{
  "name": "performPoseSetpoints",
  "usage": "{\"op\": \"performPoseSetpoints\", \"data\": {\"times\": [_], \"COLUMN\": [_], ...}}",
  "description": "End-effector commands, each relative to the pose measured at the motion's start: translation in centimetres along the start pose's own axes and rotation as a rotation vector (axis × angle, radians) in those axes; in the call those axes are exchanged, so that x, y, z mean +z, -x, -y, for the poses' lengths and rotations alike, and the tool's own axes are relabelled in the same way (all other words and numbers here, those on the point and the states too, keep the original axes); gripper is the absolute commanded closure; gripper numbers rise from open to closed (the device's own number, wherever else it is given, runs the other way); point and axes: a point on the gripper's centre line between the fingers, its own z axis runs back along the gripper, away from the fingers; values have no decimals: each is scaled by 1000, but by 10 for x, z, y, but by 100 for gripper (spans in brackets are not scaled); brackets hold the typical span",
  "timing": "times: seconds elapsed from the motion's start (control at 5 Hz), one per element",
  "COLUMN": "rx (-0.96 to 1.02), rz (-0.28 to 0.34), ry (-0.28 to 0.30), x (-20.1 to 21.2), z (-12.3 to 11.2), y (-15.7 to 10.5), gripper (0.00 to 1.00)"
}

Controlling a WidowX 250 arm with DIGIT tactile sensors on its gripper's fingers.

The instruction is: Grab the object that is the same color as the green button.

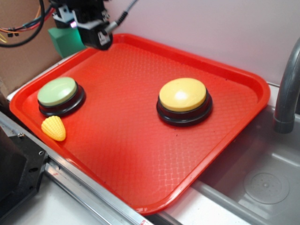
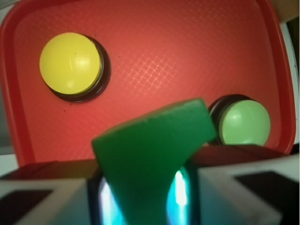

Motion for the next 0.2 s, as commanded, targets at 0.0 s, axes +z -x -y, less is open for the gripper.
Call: {"op": "performPoseSetpoints", "data": {"times": [0.0], "rx": [82], "rz": [76], "ry": [-8], "x": [13], "z": [-12], "y": [-15], "gripper": [100]}}
